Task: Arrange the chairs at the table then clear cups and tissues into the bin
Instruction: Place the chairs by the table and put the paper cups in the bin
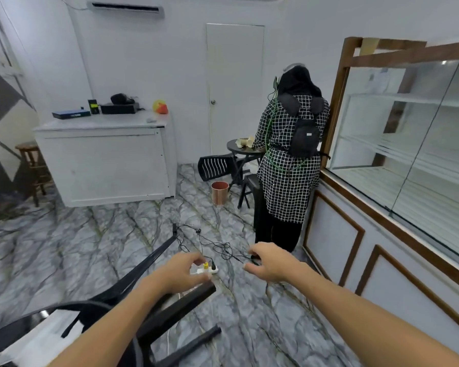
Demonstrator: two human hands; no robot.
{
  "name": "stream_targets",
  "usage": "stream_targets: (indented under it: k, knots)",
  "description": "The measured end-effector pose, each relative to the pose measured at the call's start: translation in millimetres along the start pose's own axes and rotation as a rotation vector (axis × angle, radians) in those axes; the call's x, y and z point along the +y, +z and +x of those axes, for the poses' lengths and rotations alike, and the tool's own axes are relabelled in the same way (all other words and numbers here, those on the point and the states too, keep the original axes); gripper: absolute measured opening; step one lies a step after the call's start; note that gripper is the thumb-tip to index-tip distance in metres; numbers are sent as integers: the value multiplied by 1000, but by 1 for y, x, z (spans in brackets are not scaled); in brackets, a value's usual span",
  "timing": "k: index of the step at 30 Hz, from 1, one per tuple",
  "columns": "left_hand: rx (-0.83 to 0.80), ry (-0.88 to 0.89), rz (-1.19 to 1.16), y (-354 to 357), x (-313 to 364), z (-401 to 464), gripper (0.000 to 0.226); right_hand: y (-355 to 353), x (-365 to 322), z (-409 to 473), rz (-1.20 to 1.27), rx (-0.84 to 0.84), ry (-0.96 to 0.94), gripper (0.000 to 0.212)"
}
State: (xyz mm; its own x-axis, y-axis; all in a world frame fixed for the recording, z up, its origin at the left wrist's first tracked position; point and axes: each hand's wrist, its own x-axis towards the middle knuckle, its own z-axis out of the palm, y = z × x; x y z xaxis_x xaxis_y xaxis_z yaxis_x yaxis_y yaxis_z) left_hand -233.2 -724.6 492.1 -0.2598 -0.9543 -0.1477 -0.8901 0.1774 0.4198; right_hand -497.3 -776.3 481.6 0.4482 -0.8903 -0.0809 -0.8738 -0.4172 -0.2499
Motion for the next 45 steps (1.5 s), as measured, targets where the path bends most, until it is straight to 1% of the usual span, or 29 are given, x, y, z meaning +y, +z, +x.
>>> stream_targets:
  k: [3, 7, 10, 13, 16, 22, 30, 36, 41, 45]
  knots:
    - [3, -41, -6, -8, -3, 43, 55, -6, 23, 43, -9, -21, -29, 54]
    - [25, -81, -33, -16, -9, 91, 52, -14, 52, 92, -46, -27, -76, 51]
    - [21, -105, -53, -19, -14, 121, 53, -16, 69, 126, -49, -50, -91, 53]
    - [19, -136, -65, -22, -25, 151, 54, -16, 83, 161, -38, -59, -114, 53]
    - [33, -179, -54, -26, -44, 183, 55, -14, 93, 200, -5, -69, -123, 58]
    - [39, -205, -59, -47, -84, 258, 55, -19, 105, 291, -21, -91, -154, 64]
    - [40, -245, -69, -88, -138, 339, 56, -37, 101, 407, -38, -106, -206, 59]
    - [45, -272, -80, -106, -171, 384, 56, -40, 105, 472, -54, -134, -226, 58]
    - [46, -323, -107, -115, -193, 418, 53, -41, 110, 531, -68, -155, -276, 53]
    - [91, -391, -121, -127, -211, 451, 54, -48, 117, 587, -68, -149, -344, 50]
